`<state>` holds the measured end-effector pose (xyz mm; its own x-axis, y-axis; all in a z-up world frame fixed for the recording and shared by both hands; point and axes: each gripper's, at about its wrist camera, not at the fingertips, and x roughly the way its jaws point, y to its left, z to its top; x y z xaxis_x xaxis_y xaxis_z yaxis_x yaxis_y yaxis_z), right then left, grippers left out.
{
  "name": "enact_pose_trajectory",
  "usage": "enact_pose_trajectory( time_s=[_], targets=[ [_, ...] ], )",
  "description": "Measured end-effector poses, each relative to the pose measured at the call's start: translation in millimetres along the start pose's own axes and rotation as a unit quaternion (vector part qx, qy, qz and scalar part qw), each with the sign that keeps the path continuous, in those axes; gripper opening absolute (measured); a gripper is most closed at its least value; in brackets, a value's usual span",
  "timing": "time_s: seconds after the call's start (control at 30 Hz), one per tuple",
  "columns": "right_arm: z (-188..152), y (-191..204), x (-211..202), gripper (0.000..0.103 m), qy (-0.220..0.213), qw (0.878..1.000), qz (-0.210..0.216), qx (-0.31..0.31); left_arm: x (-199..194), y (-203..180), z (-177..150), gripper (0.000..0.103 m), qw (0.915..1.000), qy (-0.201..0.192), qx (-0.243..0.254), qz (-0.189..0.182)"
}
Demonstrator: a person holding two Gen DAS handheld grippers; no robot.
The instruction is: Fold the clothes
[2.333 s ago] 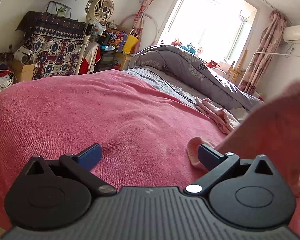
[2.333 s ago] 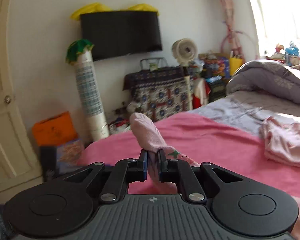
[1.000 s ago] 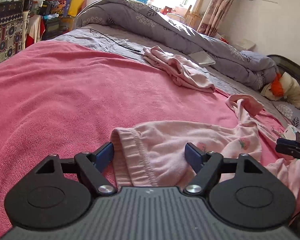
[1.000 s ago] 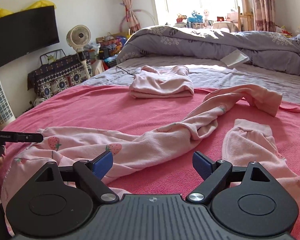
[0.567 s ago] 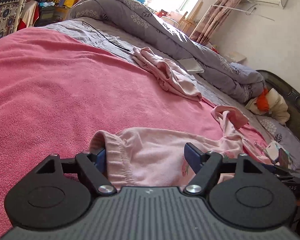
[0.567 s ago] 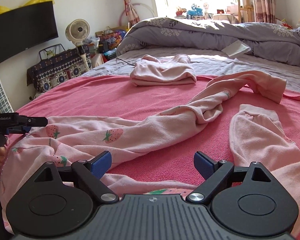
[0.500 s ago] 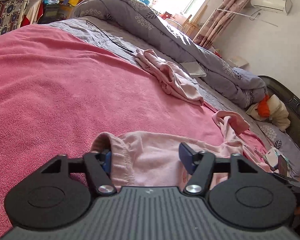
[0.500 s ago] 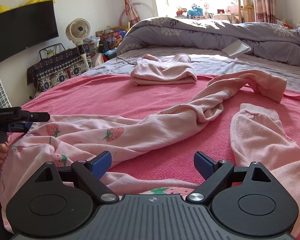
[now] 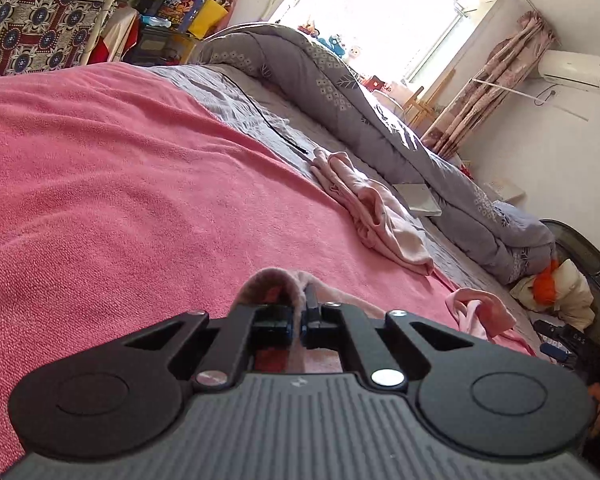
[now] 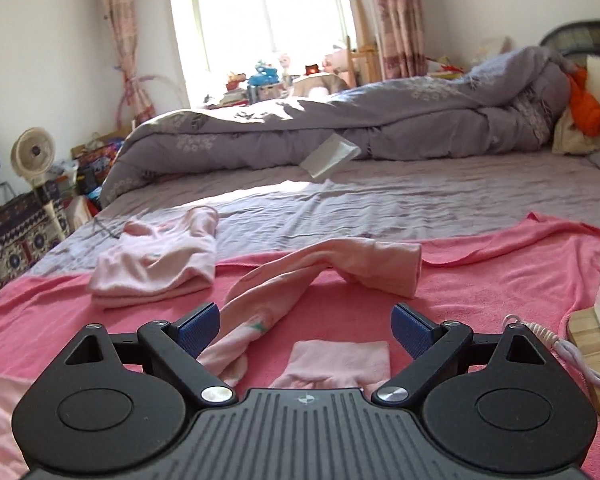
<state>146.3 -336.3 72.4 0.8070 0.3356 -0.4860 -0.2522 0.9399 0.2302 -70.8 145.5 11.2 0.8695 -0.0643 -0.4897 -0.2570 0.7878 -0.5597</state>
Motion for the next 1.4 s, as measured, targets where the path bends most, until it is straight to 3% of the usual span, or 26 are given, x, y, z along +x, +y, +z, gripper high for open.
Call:
enact_pose_trajectory(
  time_s=[0.03,0.07,0.13,0.23,0.33,0.43,0.53,0.73,0.9,0.97,1.1,1.17,1.23,1.3,1.37,1.4],
  targets=[
    [6,-11,16,0.093,-0.001,1.000,-0.011,0.023,11,1,1,0.000,0.9995,0.030,-0.004,0.005],
    [10,-18,31,0.093,-0.007,0.999,-0.029,0.027,22,2,-1,0.004,0.9987,0.049,-0.009,0.007],
    [16,-29,61,0.094,-0.021,0.997,-0.066,0.031,24,0,1,0.011,0.9990,0.044,-0.009,0.003],
    [22,-41,109,0.091,-0.011,0.995,-0.093,0.025,23,0,4,0.000,0.9991,0.039,-0.015,0.008],
    [20,-39,149,0.023,0.050,0.994,-0.097,0.032,7,3,5,0.000,0.9994,-0.007,-0.032,0.011],
    [18,-29,134,0.021,0.012,0.994,-0.099,0.032,-16,-1,16,0.000,0.9969,-0.073,-0.026,0.013],
    [31,-26,86,0.021,-0.043,0.994,-0.100,0.020,-40,-12,29,0.000,0.9911,-0.131,-0.007,0.023],
    [58,-25,-54,0.021,-0.138,0.987,-0.072,-0.025,-109,-23,51,0.000,0.9727,-0.230,0.018,0.028],
    [68,-22,-145,0.021,-0.174,0.982,-0.058,-0.044,-149,-17,71,0.000,0.9567,-0.279,0.035,0.075],
    [74,-24,-146,0.022,-0.165,0.983,-0.066,-0.040,-143,-9,82,0.000,0.9551,-0.276,0.037,0.101],
    [83,-30,-77,0.029,-0.093,0.993,-0.077,-0.007,-94,7,95,0.000,0.9525,-0.238,0.060,0.180],
    [80,-28,-20,0.063,-0.038,0.995,-0.090,-0.028,-63,17,96,0.000,0.9469,-0.214,0.074,0.228],
    [64,-23,31,0.067,0.029,0.990,-0.130,-0.044,-30,31,88,0.000,0.9421,-0.184,0.085,0.267],
    [42,-16,39,0.067,0.031,0.990,-0.115,-0.074,-3,48,80,0.000,0.9425,-0.146,0.077,0.291],
    [21,-9,39,0.068,0.022,0.988,-0.092,-0.120,11,66,85,0.000,0.9517,-0.097,0.033,0.290],
    [12,-3,35,0.068,0.013,0.982,-0.088,-0.169,9,70,85,0.000,0.9553,-0.105,0.017,0.276]
  ],
)
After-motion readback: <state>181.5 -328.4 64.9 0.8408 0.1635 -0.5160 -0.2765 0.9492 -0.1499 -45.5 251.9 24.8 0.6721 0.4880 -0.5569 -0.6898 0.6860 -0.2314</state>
